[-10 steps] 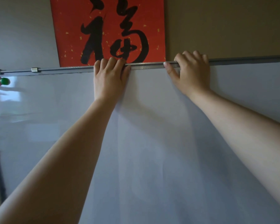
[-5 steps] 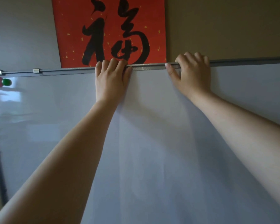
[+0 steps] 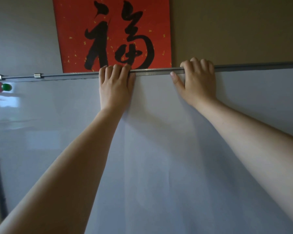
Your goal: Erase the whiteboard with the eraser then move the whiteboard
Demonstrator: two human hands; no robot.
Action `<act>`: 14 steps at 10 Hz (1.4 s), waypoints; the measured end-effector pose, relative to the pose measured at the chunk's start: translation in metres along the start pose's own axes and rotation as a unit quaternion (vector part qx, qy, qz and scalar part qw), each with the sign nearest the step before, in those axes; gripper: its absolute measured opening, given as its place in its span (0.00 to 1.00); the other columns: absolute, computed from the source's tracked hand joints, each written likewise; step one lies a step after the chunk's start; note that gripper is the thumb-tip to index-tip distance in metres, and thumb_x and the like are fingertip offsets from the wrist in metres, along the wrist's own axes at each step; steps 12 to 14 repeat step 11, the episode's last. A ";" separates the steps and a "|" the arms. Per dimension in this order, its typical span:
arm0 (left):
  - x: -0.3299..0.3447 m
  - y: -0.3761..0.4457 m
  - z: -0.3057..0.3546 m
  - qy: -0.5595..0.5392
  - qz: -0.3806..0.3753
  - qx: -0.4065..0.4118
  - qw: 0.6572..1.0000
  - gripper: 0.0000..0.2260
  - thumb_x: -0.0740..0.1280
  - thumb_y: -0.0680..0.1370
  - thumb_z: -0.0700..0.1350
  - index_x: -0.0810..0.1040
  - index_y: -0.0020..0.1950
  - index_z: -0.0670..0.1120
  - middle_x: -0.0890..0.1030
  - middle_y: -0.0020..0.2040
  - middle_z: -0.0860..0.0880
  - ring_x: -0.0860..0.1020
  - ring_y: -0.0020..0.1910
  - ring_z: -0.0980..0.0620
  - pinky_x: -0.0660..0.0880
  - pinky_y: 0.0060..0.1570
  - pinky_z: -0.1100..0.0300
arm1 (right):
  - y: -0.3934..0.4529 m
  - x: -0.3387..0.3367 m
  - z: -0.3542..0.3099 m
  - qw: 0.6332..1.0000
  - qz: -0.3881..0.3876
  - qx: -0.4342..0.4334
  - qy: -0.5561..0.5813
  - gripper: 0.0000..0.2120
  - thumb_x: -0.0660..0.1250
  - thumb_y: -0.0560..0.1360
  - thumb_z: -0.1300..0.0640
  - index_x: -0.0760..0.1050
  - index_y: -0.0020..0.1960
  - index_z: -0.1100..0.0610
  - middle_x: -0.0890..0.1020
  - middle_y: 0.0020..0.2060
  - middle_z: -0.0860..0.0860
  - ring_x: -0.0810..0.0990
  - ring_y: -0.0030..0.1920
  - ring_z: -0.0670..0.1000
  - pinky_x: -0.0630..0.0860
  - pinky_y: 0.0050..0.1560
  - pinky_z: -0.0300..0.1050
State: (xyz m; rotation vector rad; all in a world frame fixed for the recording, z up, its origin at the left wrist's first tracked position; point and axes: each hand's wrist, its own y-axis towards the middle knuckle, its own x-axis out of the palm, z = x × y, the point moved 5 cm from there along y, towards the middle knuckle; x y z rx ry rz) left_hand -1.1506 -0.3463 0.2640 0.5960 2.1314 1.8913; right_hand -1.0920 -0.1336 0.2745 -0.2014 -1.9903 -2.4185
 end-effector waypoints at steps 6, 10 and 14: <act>-0.011 -0.051 0.004 0.010 -0.193 -0.011 0.981 0.31 0.47 0.81 0.63 0.53 0.80 0.48 0.51 0.80 0.44 0.48 0.79 0.43 0.43 0.75 0.39 | -0.051 -0.019 -0.008 0.976 -0.206 0.038 0.057 0.36 0.45 0.77 0.36 0.54 0.78 0.55 0.51 0.78 0.57 0.49 0.77 0.57 0.44 0.74 0.59; -0.028 -0.111 0.005 0.037 -0.251 0.023 0.967 0.31 0.47 0.80 0.63 0.55 0.80 0.50 0.55 0.80 0.44 0.53 0.78 0.42 0.47 0.74 0.38 | -0.068 -0.117 -0.046 0.908 -0.209 0.191 0.308 0.32 0.47 0.78 0.38 0.56 0.77 0.54 0.58 0.77 0.51 0.54 0.76 0.44 0.48 0.76 0.44; -0.034 -0.122 0.011 0.052 -0.255 0.063 0.963 0.30 0.47 0.80 0.62 0.59 0.78 0.49 0.57 0.79 0.45 0.55 0.78 0.42 0.51 0.74 0.37 | -0.044 -0.189 -0.045 0.824 -0.068 0.254 0.502 0.24 0.50 0.78 0.42 0.65 0.70 0.51 0.72 0.68 0.49 0.69 0.68 0.42 0.62 0.71 0.37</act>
